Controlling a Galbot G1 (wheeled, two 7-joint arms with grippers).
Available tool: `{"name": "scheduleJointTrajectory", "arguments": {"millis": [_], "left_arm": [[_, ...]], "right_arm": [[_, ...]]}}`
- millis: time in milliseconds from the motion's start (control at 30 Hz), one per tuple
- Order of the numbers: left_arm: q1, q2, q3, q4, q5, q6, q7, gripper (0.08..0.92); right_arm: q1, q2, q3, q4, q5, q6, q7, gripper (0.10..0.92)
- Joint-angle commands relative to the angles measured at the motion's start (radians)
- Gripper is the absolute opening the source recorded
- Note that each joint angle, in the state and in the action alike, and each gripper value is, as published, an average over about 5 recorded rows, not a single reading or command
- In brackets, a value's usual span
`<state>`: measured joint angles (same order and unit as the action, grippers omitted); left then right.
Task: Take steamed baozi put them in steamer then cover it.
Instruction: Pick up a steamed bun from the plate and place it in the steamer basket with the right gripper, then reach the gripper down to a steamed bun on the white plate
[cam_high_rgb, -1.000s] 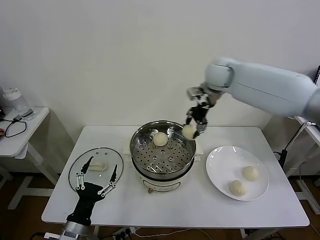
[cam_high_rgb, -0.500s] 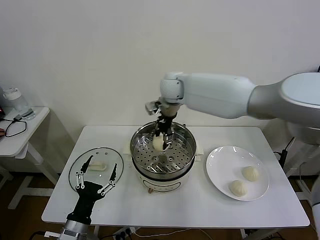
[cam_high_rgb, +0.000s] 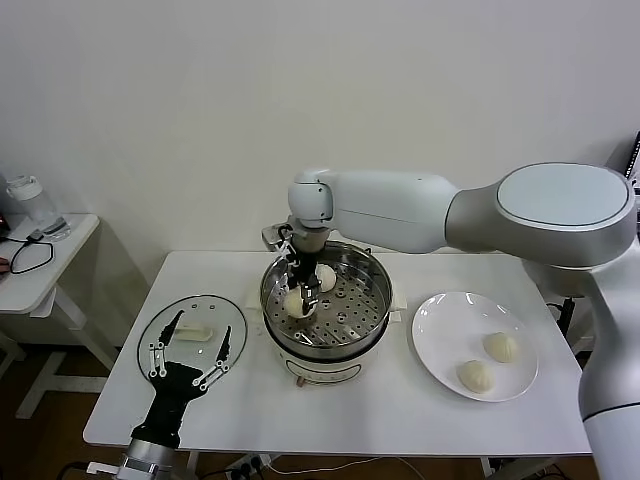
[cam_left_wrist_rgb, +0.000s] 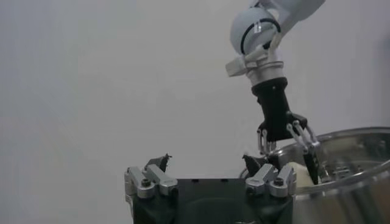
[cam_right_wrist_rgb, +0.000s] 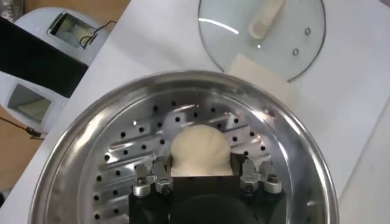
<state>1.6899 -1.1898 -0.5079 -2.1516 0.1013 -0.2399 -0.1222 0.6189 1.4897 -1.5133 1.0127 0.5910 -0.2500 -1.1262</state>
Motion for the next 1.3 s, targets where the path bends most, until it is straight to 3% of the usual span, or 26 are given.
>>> {"name": "scheduleJointTrajectory", "arguments": {"millis": [33, 333, 433, 733, 1000, 1300], "left_arm": [[0.000, 0.001, -0.004, 0.001, 0.000, -0.002, 0.000, 0.823], [0.002, -0.001, -0.009, -0.001, -0.001, -0.002, 0.000, 0.823], [0.003, -0.002, -0.013, -0.003, -0.001, -0.002, 0.000, 0.823], [0.006, -0.005, -0.010, -0.006, 0.001, 0.002, 0.001, 0.823], [0.009, -0.003, -0.007, -0.005, 0.006, 0.006, 0.002, 0.823], [0.002, -0.003, -0.003, -0.007, 0.008, 0.017, 0.003, 0.823]], "right_arm": [[-0.019, 0.031, -0.004, -0.022, -0.007, -0.003, 0.010, 0.658], [-0.026, 0.004, 0.012, 0.001, -0.014, -0.004, 0.027, 0.808], [-0.003, -0.053, 0.034, 0.060, -0.029, -0.004, 0.025, 0.821], [0.105, -0.459, 0.142, 0.314, -0.152, 0.036, -0.044, 0.823], [0.101, -0.823, 0.192, 0.308, -0.236, 0.130, -0.141, 0.823], [-0.085, -0.984, 0.219, 0.277, -0.356, 0.204, -0.199, 0.823]]}}
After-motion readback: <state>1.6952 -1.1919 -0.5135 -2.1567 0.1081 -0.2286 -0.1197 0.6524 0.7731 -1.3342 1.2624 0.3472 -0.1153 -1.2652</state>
